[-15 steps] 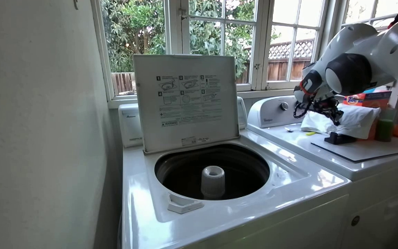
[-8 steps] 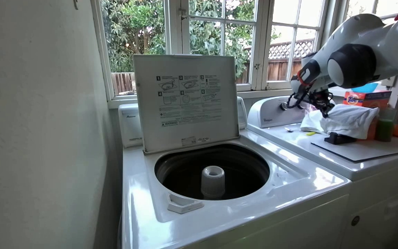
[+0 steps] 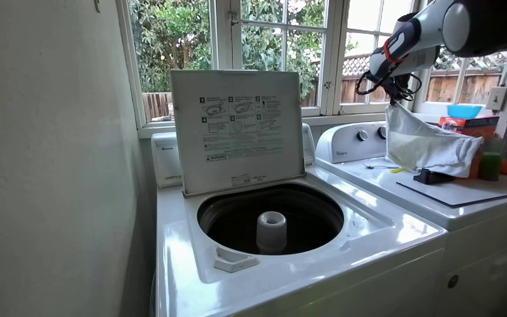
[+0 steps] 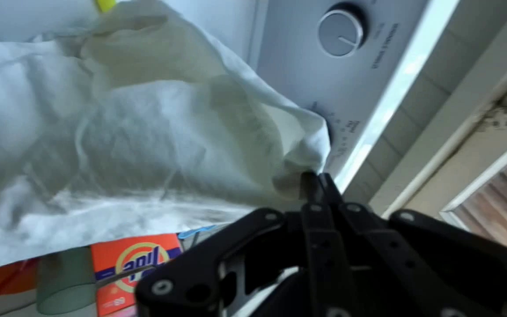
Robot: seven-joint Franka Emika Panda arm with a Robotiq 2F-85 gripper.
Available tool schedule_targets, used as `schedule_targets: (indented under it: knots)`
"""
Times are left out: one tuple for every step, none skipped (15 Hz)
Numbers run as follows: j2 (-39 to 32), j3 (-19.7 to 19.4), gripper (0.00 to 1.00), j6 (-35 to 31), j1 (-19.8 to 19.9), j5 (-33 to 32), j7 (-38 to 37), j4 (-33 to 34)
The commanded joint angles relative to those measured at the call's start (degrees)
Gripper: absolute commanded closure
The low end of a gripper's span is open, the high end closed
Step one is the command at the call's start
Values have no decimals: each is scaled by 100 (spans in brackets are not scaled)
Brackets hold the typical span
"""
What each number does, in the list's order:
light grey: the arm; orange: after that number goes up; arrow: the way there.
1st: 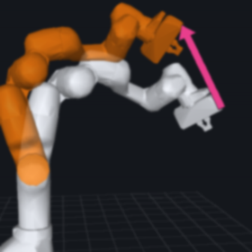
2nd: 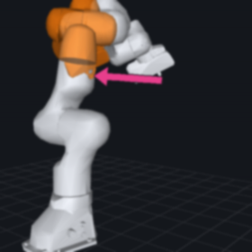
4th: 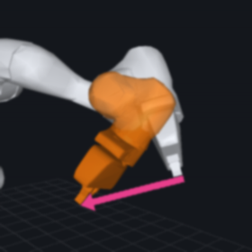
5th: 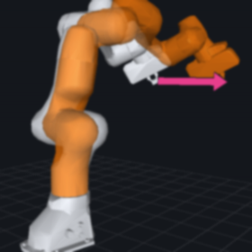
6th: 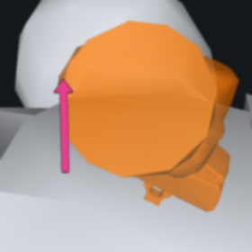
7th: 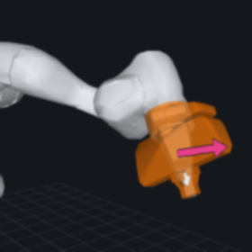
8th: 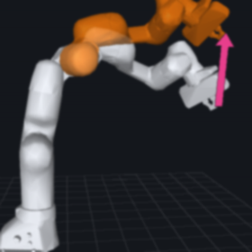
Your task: Put the small white towel and the big white cloth into the washing machine
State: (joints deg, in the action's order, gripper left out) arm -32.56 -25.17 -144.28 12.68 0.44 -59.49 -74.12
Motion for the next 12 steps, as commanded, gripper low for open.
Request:
schedule_targets:
  knots:
    - [1206,591,100,-695,-21,369,990,-1362]
    - [1453,773,100,-794,13,488,1302,-1599]
    - [1702,955,100,-873,60,632,1641,-1842]
    - [1955,1138,100,-902,118,823,2021,-2094]
    - [2205,1315,100,-907,178,1064,2424,-2349]
    - [2445,1467,100,-872,241,1352,2869,-2573]
    - [2713,1681,100,-856,341,1613,3276,-2867]
    - [2969,1863,100,-792,430,1899,3693,-3116]
    - [3175,2014,100,-675,506,2203,4110,-3281]
    - [3391,2092,100,-516,536,2519,4526,-3457]
    - [3582,2119,100,-341,533,2838,4948,-3600]
    - [3798,1837,100,-118,257,3136,5363,-3766]
